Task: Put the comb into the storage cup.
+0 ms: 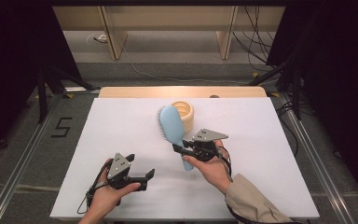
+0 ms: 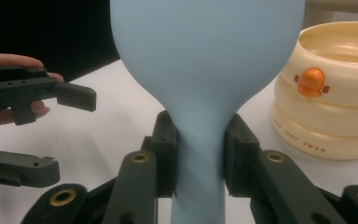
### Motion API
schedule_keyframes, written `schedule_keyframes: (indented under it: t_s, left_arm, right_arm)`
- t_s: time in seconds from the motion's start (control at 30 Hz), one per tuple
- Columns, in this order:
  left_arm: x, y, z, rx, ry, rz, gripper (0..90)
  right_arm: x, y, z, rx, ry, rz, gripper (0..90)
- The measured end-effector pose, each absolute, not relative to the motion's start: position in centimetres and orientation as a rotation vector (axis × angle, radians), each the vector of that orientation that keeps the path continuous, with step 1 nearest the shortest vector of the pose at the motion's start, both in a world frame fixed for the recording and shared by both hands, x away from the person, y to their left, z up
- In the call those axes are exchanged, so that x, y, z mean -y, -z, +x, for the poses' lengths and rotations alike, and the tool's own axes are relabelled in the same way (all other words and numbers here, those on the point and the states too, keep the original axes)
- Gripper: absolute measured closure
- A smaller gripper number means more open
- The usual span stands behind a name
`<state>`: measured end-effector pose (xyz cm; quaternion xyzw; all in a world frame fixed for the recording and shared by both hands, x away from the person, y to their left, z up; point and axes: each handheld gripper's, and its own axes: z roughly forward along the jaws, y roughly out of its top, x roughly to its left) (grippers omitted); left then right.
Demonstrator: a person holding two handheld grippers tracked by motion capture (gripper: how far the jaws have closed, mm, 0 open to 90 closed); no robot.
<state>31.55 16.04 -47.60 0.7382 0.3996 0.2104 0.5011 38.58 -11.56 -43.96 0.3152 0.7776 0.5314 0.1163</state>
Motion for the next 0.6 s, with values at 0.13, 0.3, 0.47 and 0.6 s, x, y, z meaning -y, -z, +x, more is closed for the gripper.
schedule_keyframes:
  t_s: [0.13, 0.3, 0.47, 0.6]
  left_arm:
    - [-15.93, 47.56, 31.49, -0.963, -0.509, 1.785, 7.1]
    - [-15.84, 47.53, 31.44, -0.96, -0.504, 1.785, 7.1]
    - [-15.66, 47.55, 31.38, -0.954, -0.501, 1.788, 7.2]
    - [-15.5, 47.56, 31.32, -0.949, -0.498, 1.789, 7.2]
  right_arm:
    - [11.53, 43.94, 38.53, -2.272, -1.565, 0.926, 70.3]
    - [11.31, 43.98, 38.4, -2.27, -1.572, 0.926, 70.3]
    - [11.05, 44.15, 38.29, -2.273, -1.578, 0.929, 70.3]
    - [10.82, 44.23, 38.17, -2.275, -1.581, 0.927, 70.3]
